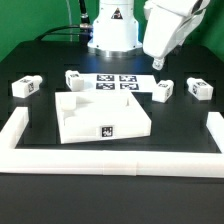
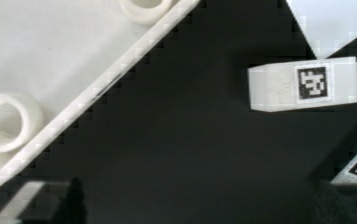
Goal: Assemble square table
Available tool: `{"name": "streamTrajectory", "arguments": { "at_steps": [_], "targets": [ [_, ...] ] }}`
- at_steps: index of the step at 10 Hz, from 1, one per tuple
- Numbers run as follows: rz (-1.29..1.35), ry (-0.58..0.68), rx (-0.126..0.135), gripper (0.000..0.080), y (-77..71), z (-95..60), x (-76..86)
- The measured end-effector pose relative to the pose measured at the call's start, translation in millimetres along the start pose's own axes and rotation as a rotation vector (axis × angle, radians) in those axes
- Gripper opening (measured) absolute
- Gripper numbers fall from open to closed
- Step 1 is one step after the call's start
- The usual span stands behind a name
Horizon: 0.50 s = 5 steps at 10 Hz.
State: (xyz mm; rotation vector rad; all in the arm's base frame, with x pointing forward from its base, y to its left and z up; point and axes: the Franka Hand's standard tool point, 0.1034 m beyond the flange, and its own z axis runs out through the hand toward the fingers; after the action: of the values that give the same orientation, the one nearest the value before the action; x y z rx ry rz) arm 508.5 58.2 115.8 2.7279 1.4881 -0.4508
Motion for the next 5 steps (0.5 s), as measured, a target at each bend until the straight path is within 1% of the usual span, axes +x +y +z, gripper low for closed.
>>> {"name": "streamTrajectory", "arguments": {
  "at_steps": [4, 5],
  "targets": [
    [-0.009, -0.008, -0.002, 0.065, 1.1, 0.0, -2.6],
    [-0.062, 0.013, 0.029, 0.065, -2.1, 0.2, -15.6]
  ]
}}
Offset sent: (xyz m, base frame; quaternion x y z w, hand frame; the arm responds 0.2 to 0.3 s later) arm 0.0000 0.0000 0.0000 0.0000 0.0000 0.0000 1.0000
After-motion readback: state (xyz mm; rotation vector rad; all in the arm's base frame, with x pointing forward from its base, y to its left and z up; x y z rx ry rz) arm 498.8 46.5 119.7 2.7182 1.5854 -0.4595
